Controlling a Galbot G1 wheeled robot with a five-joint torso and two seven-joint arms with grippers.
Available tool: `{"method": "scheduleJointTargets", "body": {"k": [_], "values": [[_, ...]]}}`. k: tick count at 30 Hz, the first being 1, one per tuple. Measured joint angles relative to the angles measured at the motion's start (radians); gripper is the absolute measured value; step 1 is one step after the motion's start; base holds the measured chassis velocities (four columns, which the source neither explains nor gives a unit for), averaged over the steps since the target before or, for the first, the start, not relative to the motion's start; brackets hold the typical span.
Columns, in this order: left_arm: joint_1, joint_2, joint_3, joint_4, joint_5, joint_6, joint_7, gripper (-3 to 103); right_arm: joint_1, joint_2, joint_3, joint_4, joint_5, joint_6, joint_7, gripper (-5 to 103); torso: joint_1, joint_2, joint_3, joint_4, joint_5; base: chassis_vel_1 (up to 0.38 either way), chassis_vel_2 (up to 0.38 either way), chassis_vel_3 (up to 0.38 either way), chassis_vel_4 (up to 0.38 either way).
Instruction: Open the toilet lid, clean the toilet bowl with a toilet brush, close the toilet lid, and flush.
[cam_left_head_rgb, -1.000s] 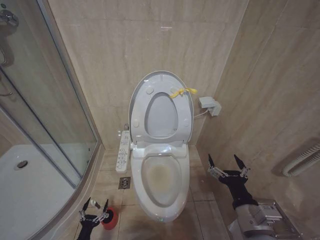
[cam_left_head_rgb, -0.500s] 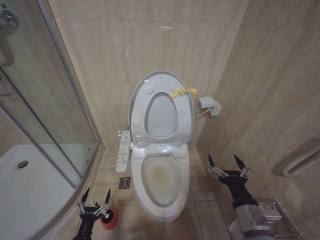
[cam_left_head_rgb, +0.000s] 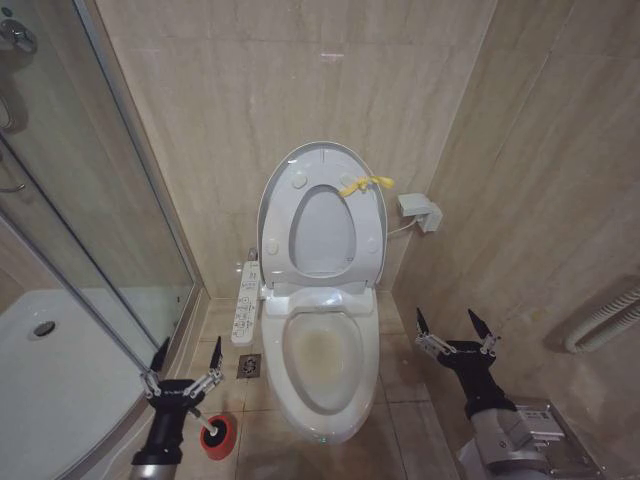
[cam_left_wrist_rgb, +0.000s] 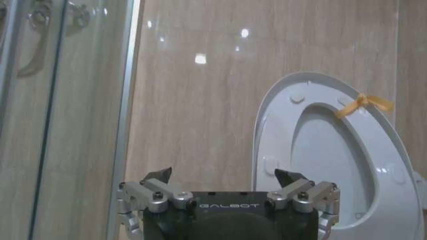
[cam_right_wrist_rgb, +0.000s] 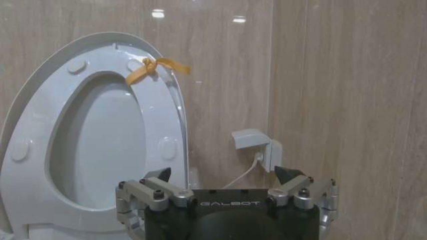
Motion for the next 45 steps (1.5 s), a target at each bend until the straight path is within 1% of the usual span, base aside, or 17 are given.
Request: {"method": "scheduleJointTargets", "body": {"k": [1, 2, 4, 5, 7, 9, 13, 16, 19, 23, 25, 28, 32, 39, 42, 43, 45], "values": [[0.0, 0.0, 0.0, 0.0, 0.0, 0.0, 0.0, 100, 0.0, 0.0, 0.0, 0.0, 0.0, 0.0, 0.0, 100, 0.0, 0.0, 0.0, 0.0, 0.0, 0.0, 0.0, 0.0, 0.0], [0.017, 0.013, -0.003, -0.033, -0.013, 0.045, -0.012, 100, 0.0, 0.0, 0.0, 0.0, 0.0, 0.0, 0.0, 100, 0.0, 0.0, 0.0, 0.0001, -0.0001, 0.0, 0.0, 0.0, 0.0], [0.031, 0.033, -0.011, -0.057, -0.039, 0.099, -0.016, 100, 0.0, 0.0, 0.0, 0.0, 0.0, 0.0, 0.0, 100, 0.0, 0.0, 0.0, 0.0, -0.0001, 0.0, 0.0, 0.0, 0.0], [0.031, 0.033, -0.011, -0.057, -0.039, 0.099, -0.016, 100, 0.0, 0.0, 0.0, 0.0, 0.0, 0.0, 0.0, 100, 0.0, 0.0, 0.0, 0.0, -0.0001, 0.0, 0.0, 0.0, 0.0], [0.041, 0.043, -0.019, -0.078, -0.047, 0.14, -0.018, 100, 0.0, 0.0, 0.0, 0.0, 0.0, 0.0, 0.0, 100, 0.0, 0.0, 0.0, -0.0001, -0.0004, 0.0, 0.0, 0.0, 0.0], [0.062, 0.045, -0.019, -0.125, -0.054, 0.197, -0.032, 100, 0.0, 0.0, 0.0, 0.0, 0.0, 0.0, 0.0, 100, 0.0, 0.0, 0.0, 0.0, -0.0002, 0.0, 0.0, 0.0, 0.0], [0.092, 0.035, -0.017, -0.168, -0.03, 0.228, -0.043, 100, 0.0, 0.0, 0.0, 0.0, 0.0, 0.0, 0.0, 100, 0.0, 0.0, 0.0, 0.0, -0.0003, 0.0, 0.0, 0.0, 0.0], [0.109, 0.022, -0.016, -0.191, -0.021, 0.24, -0.047, 100, 0.0, 0.0, 0.0, 0.0, 0.0, 0.0, 0.0, 100, 0.0, 0.0, 0.0, 0.0, -0.0002, 0.0, 0.0, 0.0, 0.0], [0.114, 0.006, -0.017, -0.2, -0.008, 0.241, -0.051, 100, 0.0, 0.0, 0.0, 0.0, 0.0, 0.0, 0.0, 100, 0.0, 0.0, 0.0, 0.0001, -0.0002, 0.0, 0.0, 0.0, 0.0], [0.13, -0.035, -0.03, -0.205, 0.01, 0.229, -0.062, 100, 0.0, 0.0, 0.0, 0.0, 0.0, 0.0, 0.0, 100, 0.0, 0.0, 0.0, -0.0001, -0.0002, 0.0, 0.0, 0.0, 0.0], [0.142, -0.045, -0.024, -0.209, 0.017, 0.224, -0.063, 100, 0.0, 0.0, 0.0, 0.0, 0.0, 0.0, 0.0, 100, 0.0, 0.0, 0.0, 0.0001, -0.0002, 0.0, 0.0, 0.0, 0.0], [0.186, -0.075, 0.0, -0.216, 0.052, 0.211, -0.069, 100, 0.0, 0.0, 0.0, 0.0, 0.0, 0.0, 0.0, 100, 0.0, 0.0, 0.0, 0.0, 0.0, 0.0, 0.0, 0.0, 0.0], [0.211, -0.106, 0.008, -0.226, 0.065, 0.209, -0.072, 100, 0.0, 0.0, 0.0, 0.0, 0.0, 0.0, 0.0, 100, 0.0, 0.0, 0.0, 0.0001, 0.0, 0.0, 0.0, 0.0, 0.0], [0.238, -0.117, 0.001, -0.228, 0.084, 0.2, -0.071, 100, 0.0, 0.0, 0.0, 0.0, 0.0, 0.0, 0.0, 100, 0.0, 0.0, 0.0, 0.0, -0.0001, 0.0, 0.0, 0.0, 0.0], [0.249, -0.118, -0.009, -0.227, 0.133, 0.146, -0.023, 100, 0.0, 0.0, 0.0, 0.0, 0.0, 0.0, 0.0, 100, 0.0, 0.0, 0.0, 0.0, -0.0001, 0.0, 0.0, 0.0, 0.0], [0.249, -0.118, -0.009, -0.227, 0.133, 0.146, -0.023, 100, 0.0, 0.0, 0.0, 0.0, 0.0, 0.0, 0.0, 100, 0.0, 0.0, 0.0, 0.0, -0.0001, 0.0, 0.0, 0.0, 0.0], [0.253, -0.125, -0.007, -0.227, 0.165, 0.108, 0.002, 100, 0.0, 0.0, 0.0, 0.0, 0.0, 0.0, 0.0, 100, 0.0, 0.0, 0.0, 0.0, -0.0001, 0.0, 0.0, 0.0, 0.0]]}}
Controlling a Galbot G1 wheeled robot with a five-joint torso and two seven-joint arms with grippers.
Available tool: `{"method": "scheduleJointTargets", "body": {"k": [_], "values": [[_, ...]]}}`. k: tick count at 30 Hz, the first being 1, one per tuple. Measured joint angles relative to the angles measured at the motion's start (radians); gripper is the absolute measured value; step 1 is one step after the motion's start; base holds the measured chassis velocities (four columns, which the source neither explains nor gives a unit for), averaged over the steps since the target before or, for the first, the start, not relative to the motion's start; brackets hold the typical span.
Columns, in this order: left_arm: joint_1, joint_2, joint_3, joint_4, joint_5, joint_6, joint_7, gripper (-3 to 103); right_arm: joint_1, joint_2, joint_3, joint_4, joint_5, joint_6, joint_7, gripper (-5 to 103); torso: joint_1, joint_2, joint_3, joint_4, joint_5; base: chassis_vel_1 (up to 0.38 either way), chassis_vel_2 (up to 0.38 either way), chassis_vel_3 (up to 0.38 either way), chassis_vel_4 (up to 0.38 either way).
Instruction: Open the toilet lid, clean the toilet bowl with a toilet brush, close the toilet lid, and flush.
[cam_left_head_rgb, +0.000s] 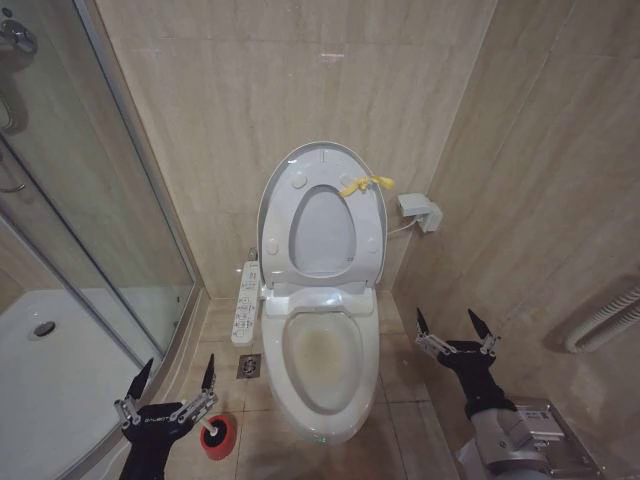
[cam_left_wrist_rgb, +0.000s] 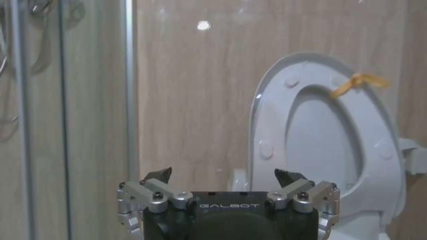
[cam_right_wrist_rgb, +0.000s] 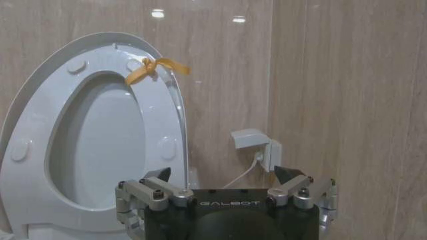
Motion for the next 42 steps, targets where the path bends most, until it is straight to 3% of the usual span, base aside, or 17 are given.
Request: {"method": "scheduleJointTargets", "body": {"k": [42], "values": [[0.032, -0.011, 0.019, 0.003, 0.01, 0.009, -0.004, 100, 0.0, 0.0, 0.0, 0.0, 0.0, 0.0, 0.0, 100, 0.0, 0.0, 0.0, 0.0, 0.0, 0.0, 0.0, 0.0, 0.0]]}}
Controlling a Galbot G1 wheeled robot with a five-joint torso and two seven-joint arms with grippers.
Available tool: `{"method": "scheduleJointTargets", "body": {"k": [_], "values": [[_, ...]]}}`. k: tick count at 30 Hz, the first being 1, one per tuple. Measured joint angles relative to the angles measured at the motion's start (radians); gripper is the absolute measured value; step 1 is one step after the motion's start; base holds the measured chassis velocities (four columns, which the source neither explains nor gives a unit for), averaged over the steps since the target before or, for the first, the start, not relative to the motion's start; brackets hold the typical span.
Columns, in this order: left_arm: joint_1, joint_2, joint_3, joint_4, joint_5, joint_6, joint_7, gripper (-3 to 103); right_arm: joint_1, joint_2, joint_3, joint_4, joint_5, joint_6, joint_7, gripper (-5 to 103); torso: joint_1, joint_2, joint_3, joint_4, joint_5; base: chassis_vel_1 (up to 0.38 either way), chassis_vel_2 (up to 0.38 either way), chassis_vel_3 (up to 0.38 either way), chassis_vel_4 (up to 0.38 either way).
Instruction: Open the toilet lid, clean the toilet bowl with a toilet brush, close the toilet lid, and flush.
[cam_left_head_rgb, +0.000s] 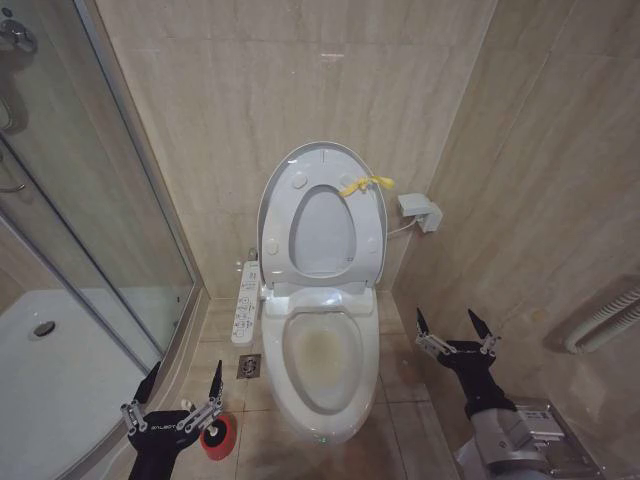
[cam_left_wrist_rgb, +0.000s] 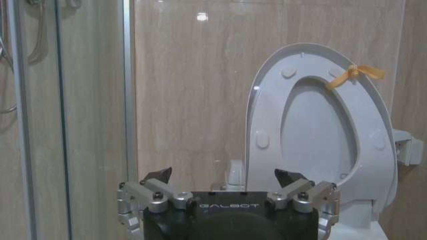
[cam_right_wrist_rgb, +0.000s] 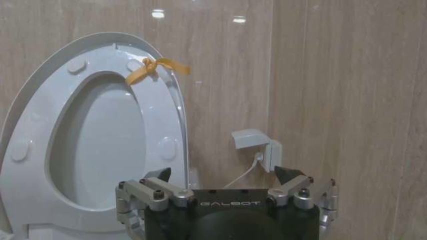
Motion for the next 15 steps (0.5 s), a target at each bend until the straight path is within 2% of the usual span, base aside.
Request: {"method": "scheduleJointTargets", "body": {"k": [15], "values": [[0.0, 0.0, 0.0, 0.0, -0.001, 0.0, 0.0, 100, 0.0, 0.0, 0.0, 0.0, 0.0, 0.0, 0.0, 100, 0.0, 0.0, 0.0, 0.0, 0.0, 0.0, 0.0, 0.0, 0.0]]}}
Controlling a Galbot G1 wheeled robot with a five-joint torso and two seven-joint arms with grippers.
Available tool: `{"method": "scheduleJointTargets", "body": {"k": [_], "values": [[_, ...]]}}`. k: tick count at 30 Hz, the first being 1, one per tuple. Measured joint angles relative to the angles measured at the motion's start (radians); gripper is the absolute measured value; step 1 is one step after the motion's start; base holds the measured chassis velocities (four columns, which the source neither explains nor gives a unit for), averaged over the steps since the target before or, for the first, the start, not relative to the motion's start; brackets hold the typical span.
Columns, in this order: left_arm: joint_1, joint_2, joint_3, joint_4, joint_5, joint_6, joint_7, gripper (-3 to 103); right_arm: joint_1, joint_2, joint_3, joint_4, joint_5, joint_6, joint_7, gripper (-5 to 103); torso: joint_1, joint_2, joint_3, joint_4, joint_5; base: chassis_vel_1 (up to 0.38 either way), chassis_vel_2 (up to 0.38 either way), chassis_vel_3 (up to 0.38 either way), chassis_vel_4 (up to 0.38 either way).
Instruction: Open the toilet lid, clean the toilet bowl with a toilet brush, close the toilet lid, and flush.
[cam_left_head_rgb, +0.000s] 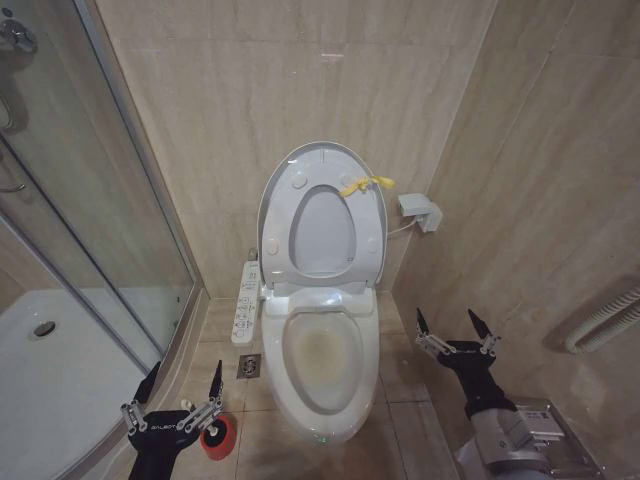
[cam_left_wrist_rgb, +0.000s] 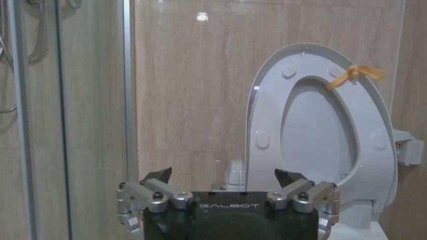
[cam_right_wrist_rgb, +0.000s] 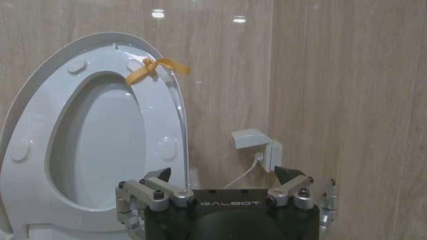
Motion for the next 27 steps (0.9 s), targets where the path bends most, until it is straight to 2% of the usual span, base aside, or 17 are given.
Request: {"method": "scheduleJointTargets", "body": {"k": [27], "values": [[0.0, 0.0, 0.0, 0.0, 0.0, 0.0, 0.0, 100, 0.0, 0.0, 0.0, 0.0, 0.0, 0.0, 0.0, 100, 0.0, 0.0, 0.0, 0.0, 0.0, 0.0, 0.0, 0.0, 0.0]]}}
